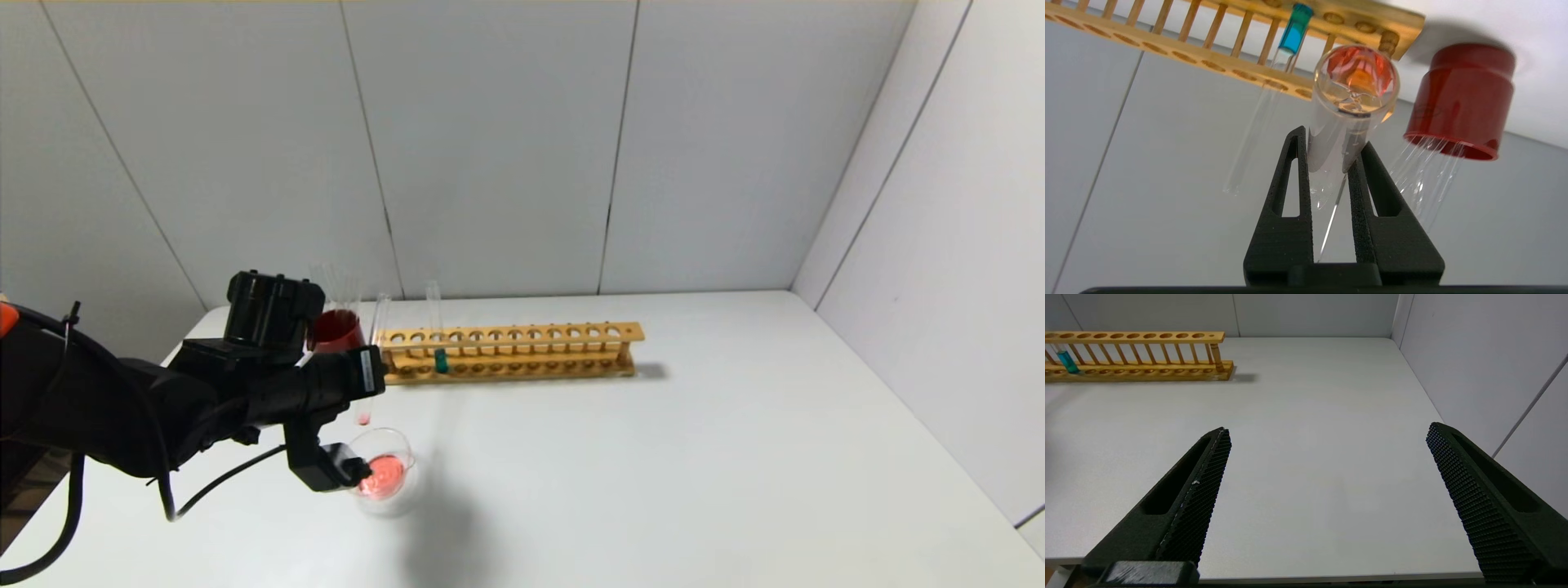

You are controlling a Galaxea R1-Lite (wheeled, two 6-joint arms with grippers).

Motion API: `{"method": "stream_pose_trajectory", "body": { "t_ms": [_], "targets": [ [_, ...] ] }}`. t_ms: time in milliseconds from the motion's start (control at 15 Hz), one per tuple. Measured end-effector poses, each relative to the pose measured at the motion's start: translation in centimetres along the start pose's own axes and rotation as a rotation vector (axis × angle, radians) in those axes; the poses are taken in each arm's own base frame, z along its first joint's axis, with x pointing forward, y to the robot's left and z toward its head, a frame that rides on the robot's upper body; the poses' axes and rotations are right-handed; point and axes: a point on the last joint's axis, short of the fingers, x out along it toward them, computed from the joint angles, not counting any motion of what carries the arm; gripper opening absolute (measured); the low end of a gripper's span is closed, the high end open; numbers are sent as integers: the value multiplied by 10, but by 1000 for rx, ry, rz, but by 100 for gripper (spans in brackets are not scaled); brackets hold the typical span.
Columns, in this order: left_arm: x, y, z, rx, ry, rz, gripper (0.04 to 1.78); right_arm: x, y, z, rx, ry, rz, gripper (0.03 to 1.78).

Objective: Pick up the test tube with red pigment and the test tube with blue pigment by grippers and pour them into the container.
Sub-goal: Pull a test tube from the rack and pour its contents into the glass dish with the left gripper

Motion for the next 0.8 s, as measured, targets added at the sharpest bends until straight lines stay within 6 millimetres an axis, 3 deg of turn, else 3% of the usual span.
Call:
{"method": "stream_pose_trajectory", "body": {
  "t_ms": [800],
  "targets": [
    [-8, 12, -2, 61, 43, 37, 31, 0, 0, 0, 0, 0, 0, 175]
  ]
}}
